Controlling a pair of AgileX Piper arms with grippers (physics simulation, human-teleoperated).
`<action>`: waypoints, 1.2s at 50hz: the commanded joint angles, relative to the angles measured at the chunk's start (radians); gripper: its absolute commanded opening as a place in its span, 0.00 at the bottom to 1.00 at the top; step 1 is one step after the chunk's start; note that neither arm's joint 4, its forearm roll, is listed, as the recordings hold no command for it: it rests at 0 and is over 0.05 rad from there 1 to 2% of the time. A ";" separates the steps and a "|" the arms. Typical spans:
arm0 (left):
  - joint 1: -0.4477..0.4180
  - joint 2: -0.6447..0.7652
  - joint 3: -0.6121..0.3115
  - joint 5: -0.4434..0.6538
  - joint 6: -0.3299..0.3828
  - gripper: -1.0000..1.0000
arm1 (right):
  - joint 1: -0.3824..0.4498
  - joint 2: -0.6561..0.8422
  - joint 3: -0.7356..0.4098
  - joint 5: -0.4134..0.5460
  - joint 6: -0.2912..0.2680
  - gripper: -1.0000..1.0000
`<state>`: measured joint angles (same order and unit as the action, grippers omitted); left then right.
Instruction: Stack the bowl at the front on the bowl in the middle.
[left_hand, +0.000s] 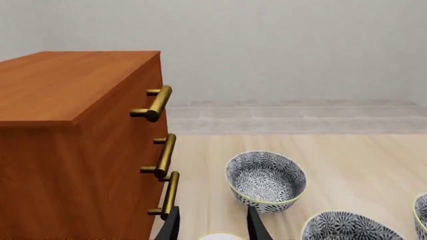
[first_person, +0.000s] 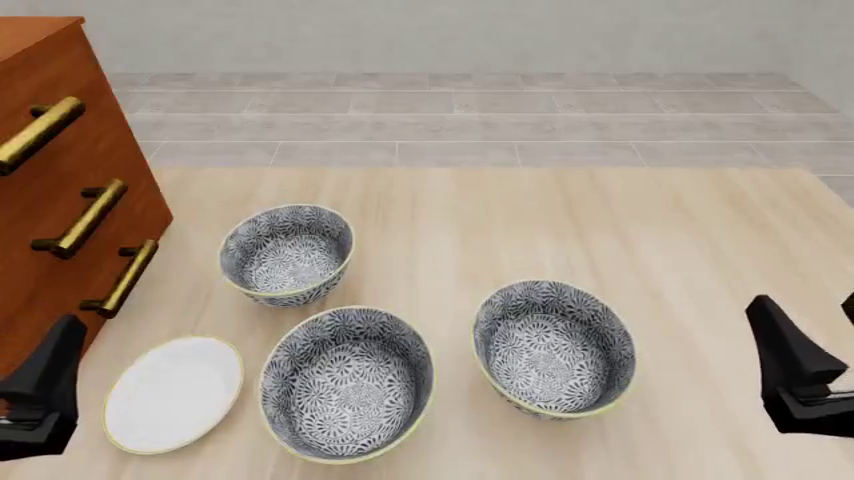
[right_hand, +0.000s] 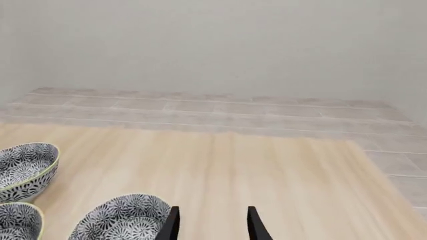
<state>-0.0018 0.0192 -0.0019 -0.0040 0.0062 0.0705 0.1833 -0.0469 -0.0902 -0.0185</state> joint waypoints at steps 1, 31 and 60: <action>0.000 0.020 0.002 -0.013 -0.002 1.00 | 0.128 0.251 -0.098 -0.105 -0.036 1.00; 0.015 0.008 0.001 -0.014 0.004 1.00 | 0.445 0.822 -0.526 -0.012 0.078 1.00; 0.018 0.110 0.002 -0.097 -0.021 1.00 | 0.580 1.165 -0.893 0.171 0.097 1.00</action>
<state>0.0155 0.0891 -0.0003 -0.0666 -0.0087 0.6061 1.2285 -0.8110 0.0159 0.0683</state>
